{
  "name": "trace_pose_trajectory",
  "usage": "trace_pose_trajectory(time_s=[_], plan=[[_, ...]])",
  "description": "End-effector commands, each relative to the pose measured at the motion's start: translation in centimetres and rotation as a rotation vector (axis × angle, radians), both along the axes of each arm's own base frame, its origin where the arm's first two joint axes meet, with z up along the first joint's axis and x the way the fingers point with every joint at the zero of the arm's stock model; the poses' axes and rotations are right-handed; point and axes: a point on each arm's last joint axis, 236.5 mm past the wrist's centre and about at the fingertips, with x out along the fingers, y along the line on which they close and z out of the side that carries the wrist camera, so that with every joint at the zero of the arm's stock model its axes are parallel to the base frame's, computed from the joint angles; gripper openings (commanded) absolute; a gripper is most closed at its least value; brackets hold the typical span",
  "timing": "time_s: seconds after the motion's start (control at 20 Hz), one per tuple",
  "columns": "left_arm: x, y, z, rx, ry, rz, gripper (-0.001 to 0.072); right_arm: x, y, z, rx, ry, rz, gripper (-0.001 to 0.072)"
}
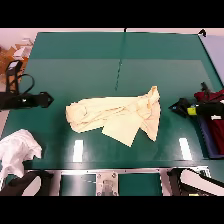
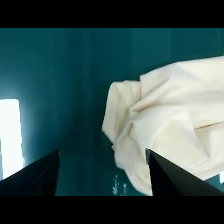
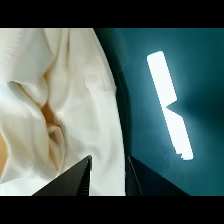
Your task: Fold the shirts.
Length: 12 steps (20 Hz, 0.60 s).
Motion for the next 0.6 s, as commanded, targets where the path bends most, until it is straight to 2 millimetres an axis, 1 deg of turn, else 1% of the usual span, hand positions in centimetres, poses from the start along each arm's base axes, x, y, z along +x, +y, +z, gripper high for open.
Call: trace_pose_trajectory(time_s=[0.0, 0.15, 0.2, 0.25, 0.3, 0.35, 0.55], plan=[[-3.7, 1.8, -2.5, -0.038, 0.167, 0.047, 0.0602, -0.9, 2.5, -4.0, 0.052, 0.082, 0.042, 0.0292], [-5.3, 0.7, -5.6, -0.096, 0.234, 0.058, 0.0602, 0.1, 5.5, -5.0, 0.124, 0.076, 0.072, 0.029], [-5.8, 0.0, -6.6, -0.129, 0.251, 0.066, 0.0602, 0.3, 6.1, -5.3, 0.13, 0.073, 0.082, 0.0251], [-6.2, -1.0, -7.4, -0.172, 0.266, 0.064, 0.0602, 0.4, 6.6, -5.5, 0.133, 0.071, 0.092, 0.017], [-6.7, -2.3, -8.0, -0.224, 0.271, 0.042, 0.0602, 0.4, 6.7, -5.6, 0.129, 0.071, 0.097, 0.0057], [-7.1, -3.4, -8.6, -0.273, 0.275, 0.032, 0.0602, 0.5, 6.7, -5.6, 0.128, 0.069, 0.098, 0.0014], [-8.1, -6.2, -12.1, -0.443, 0.263, 0.119, 0.0601, 1.1, 6.5, -5.2, 0.124, 0.053, 0.098, 0.0013]])
